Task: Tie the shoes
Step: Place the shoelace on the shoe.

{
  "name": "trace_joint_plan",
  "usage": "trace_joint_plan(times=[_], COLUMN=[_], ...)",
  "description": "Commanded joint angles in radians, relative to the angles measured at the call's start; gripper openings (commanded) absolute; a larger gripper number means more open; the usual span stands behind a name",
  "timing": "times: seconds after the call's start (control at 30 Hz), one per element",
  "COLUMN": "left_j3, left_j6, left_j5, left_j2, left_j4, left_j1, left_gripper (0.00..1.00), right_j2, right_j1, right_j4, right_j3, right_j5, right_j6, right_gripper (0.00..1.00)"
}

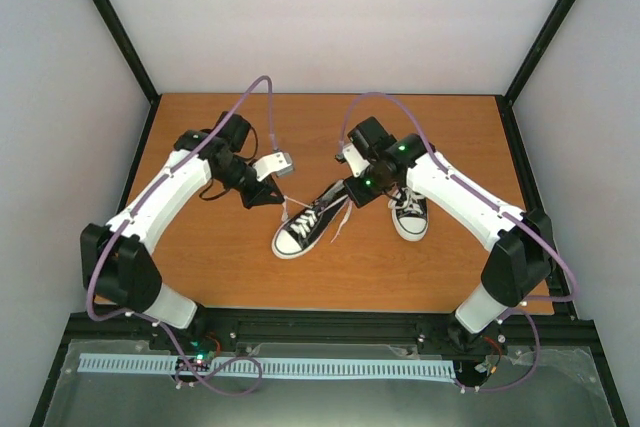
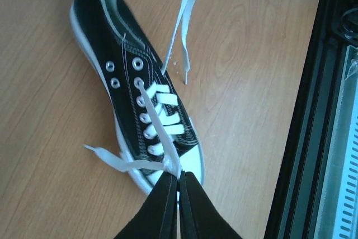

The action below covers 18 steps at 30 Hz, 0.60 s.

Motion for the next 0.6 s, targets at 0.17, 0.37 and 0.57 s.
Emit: trace_joint_plan(times=[0.17, 0.37, 0.57], left_j3=[-0.031, -0.013, -0.021], left_j6=[0.007, -0.033, -0.037], left_j5=[-0.078, -0.044, -0.002], left_j2=[-0.014, 0.055, 0.047], left_j4=[0.067, 0.053, 0.05], left_j1=[-0.005, -0.005, -0.006], left_gripper=[0.04, 0.03, 0.04], right_j2=[-0.002, -0.025, 0.022], right_j1=[-0.016, -0.019, -0.023], right_j4=[0.023, 0.027, 0.016], right_j3=[0.013, -0.016, -0.012], right_j5=[-0.042, -0.011, 0.042], right_j6=[0.022, 0.026, 0.014], right_gripper=[0.03, 0.03, 0.03])
